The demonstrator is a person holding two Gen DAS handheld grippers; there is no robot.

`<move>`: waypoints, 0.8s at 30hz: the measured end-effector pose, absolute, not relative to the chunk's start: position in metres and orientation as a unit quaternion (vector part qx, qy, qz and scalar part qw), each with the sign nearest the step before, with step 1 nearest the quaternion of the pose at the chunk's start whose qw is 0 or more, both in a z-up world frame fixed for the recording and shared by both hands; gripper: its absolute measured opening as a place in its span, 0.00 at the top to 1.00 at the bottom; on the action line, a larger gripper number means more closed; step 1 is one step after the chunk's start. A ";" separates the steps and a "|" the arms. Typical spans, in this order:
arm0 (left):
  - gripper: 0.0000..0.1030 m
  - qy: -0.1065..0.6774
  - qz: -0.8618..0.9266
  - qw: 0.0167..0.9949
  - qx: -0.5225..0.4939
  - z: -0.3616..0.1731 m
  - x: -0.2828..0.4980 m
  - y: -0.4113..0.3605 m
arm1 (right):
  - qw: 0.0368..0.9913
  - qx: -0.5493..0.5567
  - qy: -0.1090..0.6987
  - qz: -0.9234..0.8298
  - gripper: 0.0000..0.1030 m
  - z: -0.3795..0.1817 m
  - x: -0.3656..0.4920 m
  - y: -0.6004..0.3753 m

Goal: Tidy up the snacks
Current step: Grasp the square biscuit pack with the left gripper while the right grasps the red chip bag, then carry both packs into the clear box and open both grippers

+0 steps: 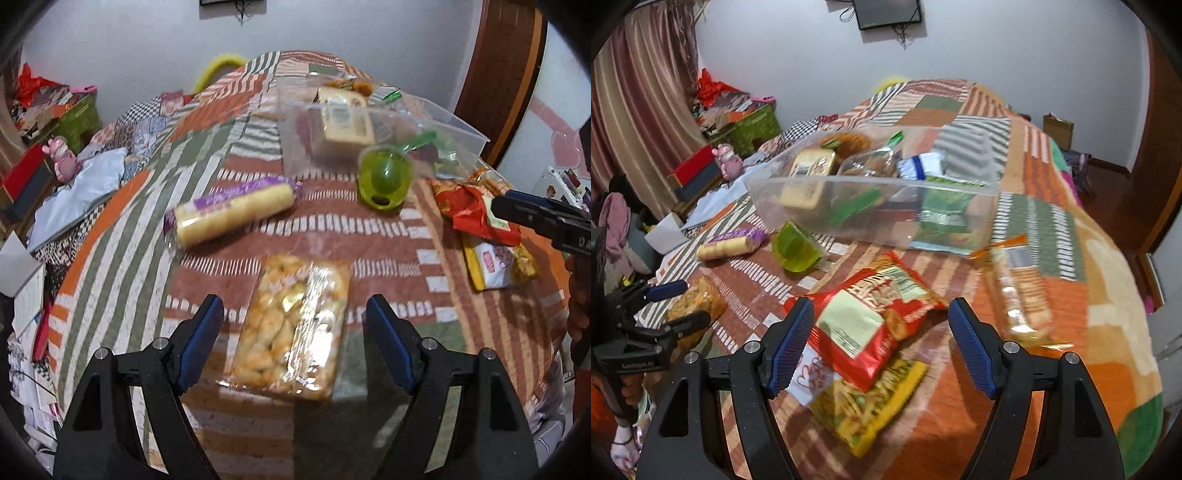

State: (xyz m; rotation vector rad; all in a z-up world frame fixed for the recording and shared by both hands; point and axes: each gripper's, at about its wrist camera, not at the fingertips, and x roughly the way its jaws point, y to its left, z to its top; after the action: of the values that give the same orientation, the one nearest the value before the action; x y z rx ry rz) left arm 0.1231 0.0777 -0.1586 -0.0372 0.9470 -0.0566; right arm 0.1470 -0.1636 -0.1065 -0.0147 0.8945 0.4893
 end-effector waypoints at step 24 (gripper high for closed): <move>0.56 0.434 -0.045 0.899 -0.047 -0.157 0.124 0.081 | 0.861 0.002 0.462 0.212 0.20 -0.121 0.163 -0.164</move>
State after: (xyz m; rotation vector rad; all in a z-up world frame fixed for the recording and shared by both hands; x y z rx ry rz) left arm 0.1244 0.0807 -0.1571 -0.0967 0.8984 -0.0925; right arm 0.1634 -0.1641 -0.1208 0.0049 0.9694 0.4449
